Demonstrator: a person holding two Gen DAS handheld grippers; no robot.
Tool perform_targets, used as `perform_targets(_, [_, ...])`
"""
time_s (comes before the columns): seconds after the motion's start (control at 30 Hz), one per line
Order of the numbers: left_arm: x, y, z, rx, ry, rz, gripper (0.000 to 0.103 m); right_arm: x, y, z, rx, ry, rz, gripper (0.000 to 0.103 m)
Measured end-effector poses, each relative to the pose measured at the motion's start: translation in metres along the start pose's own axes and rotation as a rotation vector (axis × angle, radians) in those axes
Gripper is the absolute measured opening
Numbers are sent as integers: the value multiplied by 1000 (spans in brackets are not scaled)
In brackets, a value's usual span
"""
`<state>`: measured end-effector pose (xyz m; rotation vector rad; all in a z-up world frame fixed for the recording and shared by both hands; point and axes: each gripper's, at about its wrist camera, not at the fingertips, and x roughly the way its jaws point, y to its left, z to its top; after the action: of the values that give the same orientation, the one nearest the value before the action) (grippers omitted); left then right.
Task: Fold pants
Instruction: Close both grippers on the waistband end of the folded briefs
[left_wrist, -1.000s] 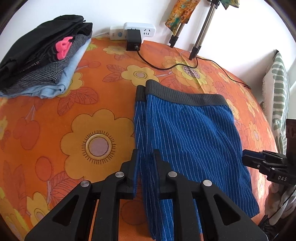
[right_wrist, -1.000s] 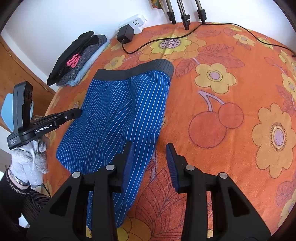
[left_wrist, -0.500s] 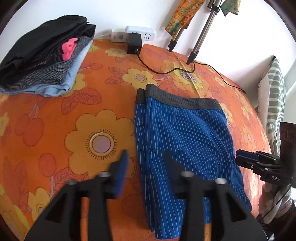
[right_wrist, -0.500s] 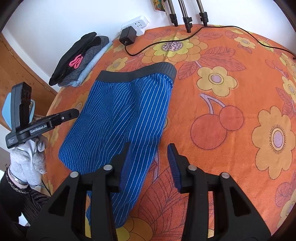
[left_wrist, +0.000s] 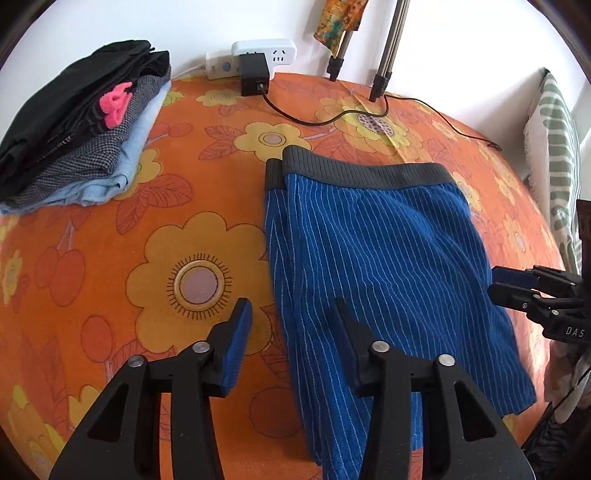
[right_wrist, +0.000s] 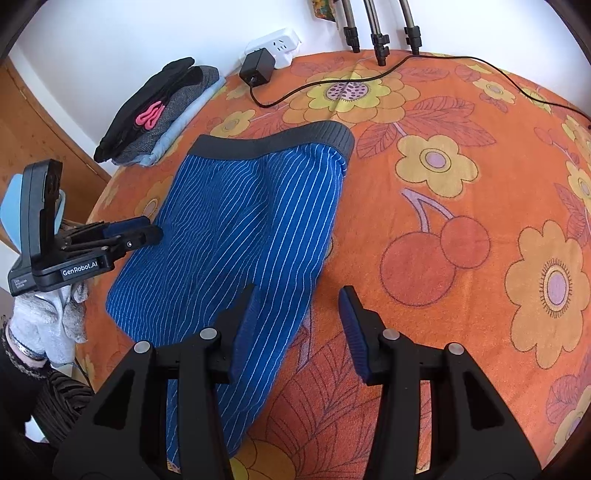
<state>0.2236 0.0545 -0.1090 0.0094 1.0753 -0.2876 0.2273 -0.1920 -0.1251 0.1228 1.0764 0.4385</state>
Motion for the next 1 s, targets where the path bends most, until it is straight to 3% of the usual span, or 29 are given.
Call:
perform_targets(0.33, [2, -17, -2, 108, -7, 28, 6, 6, 20, -2, -109, -8, -75, 44])
perform_targets(0.57, [1, -15, -2, 67, -22, 10, 5, 7, 20, -3, -83, -13, -30, 22])
perform_targets(0.7, [1, -12, -2, 29, -28, -12, 4, 8, 10, -3, -11, -4, 46, 12])
perform_targets(1.0, [-6, 3, -1, -95, -56, -97, 4, 10, -22, -3, 196, 4, 241, 8])
